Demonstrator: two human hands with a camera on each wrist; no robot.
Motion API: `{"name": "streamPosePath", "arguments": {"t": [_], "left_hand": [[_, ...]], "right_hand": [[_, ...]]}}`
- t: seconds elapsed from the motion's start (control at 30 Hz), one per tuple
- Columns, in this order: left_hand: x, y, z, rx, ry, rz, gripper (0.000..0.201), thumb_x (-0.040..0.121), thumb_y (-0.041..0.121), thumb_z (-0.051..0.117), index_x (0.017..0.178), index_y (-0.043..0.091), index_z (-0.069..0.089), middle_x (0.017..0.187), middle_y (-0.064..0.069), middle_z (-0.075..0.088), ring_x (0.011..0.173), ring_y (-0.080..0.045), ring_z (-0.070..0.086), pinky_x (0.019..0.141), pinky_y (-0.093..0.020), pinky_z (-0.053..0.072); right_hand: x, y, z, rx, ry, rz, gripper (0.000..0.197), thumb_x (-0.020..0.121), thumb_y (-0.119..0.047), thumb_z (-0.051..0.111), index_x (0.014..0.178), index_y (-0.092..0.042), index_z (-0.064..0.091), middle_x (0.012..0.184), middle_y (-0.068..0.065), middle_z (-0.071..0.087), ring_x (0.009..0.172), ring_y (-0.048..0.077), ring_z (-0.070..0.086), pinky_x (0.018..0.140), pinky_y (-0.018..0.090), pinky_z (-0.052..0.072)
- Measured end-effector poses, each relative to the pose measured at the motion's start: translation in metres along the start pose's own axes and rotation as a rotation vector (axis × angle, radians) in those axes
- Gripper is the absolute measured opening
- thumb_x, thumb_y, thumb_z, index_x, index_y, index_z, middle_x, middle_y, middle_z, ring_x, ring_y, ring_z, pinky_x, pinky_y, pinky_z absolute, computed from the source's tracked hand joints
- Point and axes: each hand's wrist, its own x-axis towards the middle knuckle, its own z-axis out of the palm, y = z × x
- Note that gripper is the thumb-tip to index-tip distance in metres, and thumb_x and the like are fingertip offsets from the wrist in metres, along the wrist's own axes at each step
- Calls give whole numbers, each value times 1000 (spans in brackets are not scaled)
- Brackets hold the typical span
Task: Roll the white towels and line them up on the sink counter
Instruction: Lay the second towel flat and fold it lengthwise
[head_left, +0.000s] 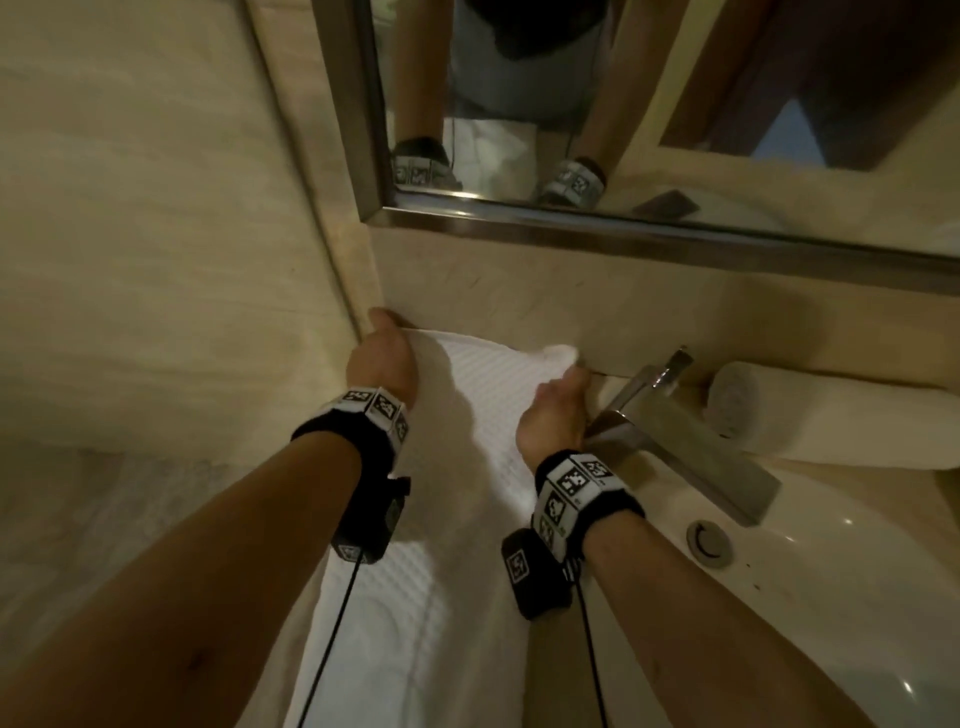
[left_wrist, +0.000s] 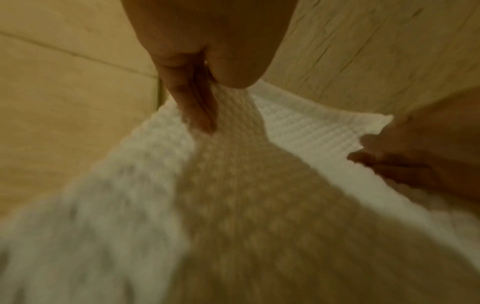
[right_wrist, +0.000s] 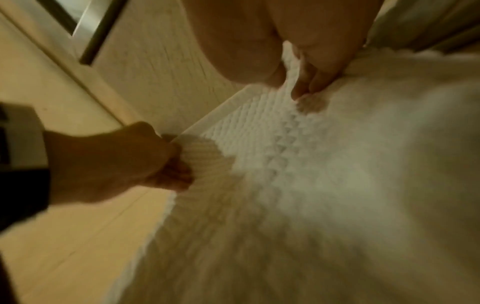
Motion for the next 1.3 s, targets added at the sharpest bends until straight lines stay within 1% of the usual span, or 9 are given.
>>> {"name": "streamPosePath", "arguments": {"t": [0.17, 0.37, 0.47, 0.67, 0.83, 1.0, 1.1, 1.2, 1.3], "left_hand": [[-23, -25, 44, -61, 214, 16, 48, 91, 13, 52, 134, -3, 41, 131, -27, 41, 116, -41, 44, 95, -45, 35], [-32, -38, 53, 222, -54, 123, 77, 98, 47, 32, 147, -9, 10, 155, -28, 10, 143, -39, 16, 107, -49, 33], [-34, -40, 54, 251, -99, 115, 79, 98, 53, 23, 150, -1, -1, 158, -23, -2, 144, -42, 9, 107, -53, 33], [-30, -43, 32, 145, -410, -114, 93, 86, 69, 40, 146, 37, -24, 151, -33, 10, 128, -50, 38, 106, -50, 35], [-31, -45, 15, 134, -626, -210, 130, 75, 64, 65, 134, 28, -45, 155, -25, 17, 133, -41, 39, 108, -43, 34], [-42, -30, 39, 151, -276, -131, 113, 82, 68, 51, 147, 16, -24, 156, -26, 1, 142, -42, 17, 110, -55, 25], [-24, -26, 51, 101, -79, -116, 94, 93, 55, 43, 150, 3, -10, 150, -25, 24, 132, -39, 35, 103, -52, 34], [8, -25, 42, -62, -144, -119, 80, 100, 31, 42, 146, -8, -11, 147, -31, 28, 128, -42, 41, 105, -44, 34], [24, -27, 22, 138, -151, -4, 57, 99, 15, 42, 143, -12, 18, 142, -33, 35, 127, -43, 43, 106, -45, 35]], "right_hand": [[-2, 10, 7, -193, -55, -63, 96, 94, -25, 56, 149, -13, -22, 160, 13, -2, 143, 32, 23, 117, 40, 23], [-21, 27, 9, -626, -123, -492, 92, 93, -30, 49, 148, -28, -25, 156, 12, -28, 144, 31, -24, 120, 47, -4], [-24, 23, 6, -755, -345, -397, 76, 95, -28, 37, 148, -42, -15, 153, 1, -37, 141, 28, -32, 118, 51, -10], [-27, -5, 6, -796, -518, -146, 105, 85, -28, 57, 140, -49, -30, 149, 4, -43, 139, 36, -33, 113, 62, -8], [-43, -12, 8, -858, -564, -109, 106, 88, -25, 57, 140, -46, -33, 147, 12, -45, 137, 42, -33, 111, 65, -6], [-39, -13, 10, -833, -527, -106, 88, 90, -57, 39, 145, -39, -28, 147, 9, -45, 135, 40, -39, 109, 65, -12], [-34, -8, 11, -833, -533, -115, 96, 85, -59, 45, 146, -39, -26, 146, 7, -47, 134, 38, -42, 108, 63, -15], [-32, 4, 10, -852, -523, -160, 104, 80, -51, 54, 145, -40, -26, 143, 6, -51, 131, 36, -46, 110, 60, -18], [-31, 4, 8, -842, -529, -174, 101, 81, -51, 53, 146, -42, -24, 145, 4, -49, 132, 34, -45, 111, 58, -18]]}}
